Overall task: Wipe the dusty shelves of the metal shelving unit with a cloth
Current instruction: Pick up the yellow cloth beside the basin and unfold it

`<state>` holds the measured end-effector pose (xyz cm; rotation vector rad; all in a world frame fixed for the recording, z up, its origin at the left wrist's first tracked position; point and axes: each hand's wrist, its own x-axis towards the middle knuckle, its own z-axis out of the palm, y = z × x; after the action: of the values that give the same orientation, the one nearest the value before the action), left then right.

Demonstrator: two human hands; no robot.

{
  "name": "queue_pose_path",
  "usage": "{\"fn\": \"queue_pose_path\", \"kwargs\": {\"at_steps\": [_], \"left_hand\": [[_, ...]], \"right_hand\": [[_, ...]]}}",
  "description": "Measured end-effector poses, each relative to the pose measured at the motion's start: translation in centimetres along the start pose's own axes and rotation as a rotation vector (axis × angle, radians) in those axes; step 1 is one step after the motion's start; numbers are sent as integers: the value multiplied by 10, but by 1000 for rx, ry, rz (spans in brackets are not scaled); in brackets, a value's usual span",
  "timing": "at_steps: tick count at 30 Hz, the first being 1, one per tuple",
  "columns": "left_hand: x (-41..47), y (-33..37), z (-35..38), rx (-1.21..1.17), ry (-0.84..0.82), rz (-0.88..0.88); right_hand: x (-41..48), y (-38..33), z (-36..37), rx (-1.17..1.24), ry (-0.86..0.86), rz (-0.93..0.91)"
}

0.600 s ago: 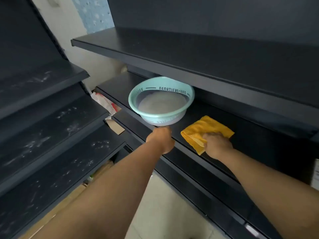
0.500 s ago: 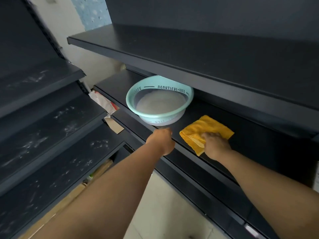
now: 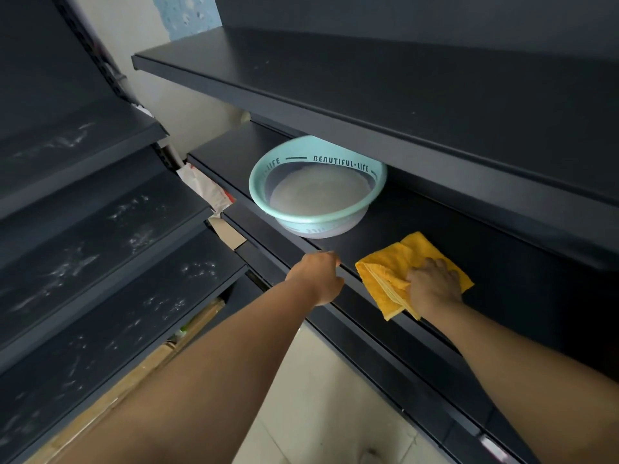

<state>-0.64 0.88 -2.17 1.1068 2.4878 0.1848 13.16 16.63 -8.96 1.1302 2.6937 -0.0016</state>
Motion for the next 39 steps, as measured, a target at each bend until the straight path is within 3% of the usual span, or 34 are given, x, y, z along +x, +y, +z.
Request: {"fn": "queue_pose_path", "kwargs": {"at_steps": [4, 8, 13, 20, 22, 27, 30, 32, 35, 39], "left_hand": [[-2, -4, -4, -27, 29, -8], [-11, -13, -10, -112, 86, -16], [-36, -45, -23, -232, 142, -87], [-96, -121, -48, -661, -56, -174], [-117, -145, -55, -647, 29, -209], [-171, -209, -76, -584, 420, -381], [-201, -252, -86, -708, 571, -478], [-218, -273, -94, -709, 657, -504], [-240, -297, -105, -654, 737, -493], [-265, -323, -128, -660, 802, -434]], "right_hand": [[-9, -13, -26, 310, 79, -63], [-18, -37, -74, 458, 257, -254], [-32, -77, -124, 656, 235, -515], [-70, -167, -174, 840, 222, -775], [-82, -195, -182, 842, 220, -824], [-112, -266, -197, 859, 208, -930], [-123, -304, -200, 762, 101, -941], [-130, -329, -200, 734, -81, -919], [-143, -364, -195, 895, -371, -801], [-153, -404, -179, 768, -489, -789]]}}
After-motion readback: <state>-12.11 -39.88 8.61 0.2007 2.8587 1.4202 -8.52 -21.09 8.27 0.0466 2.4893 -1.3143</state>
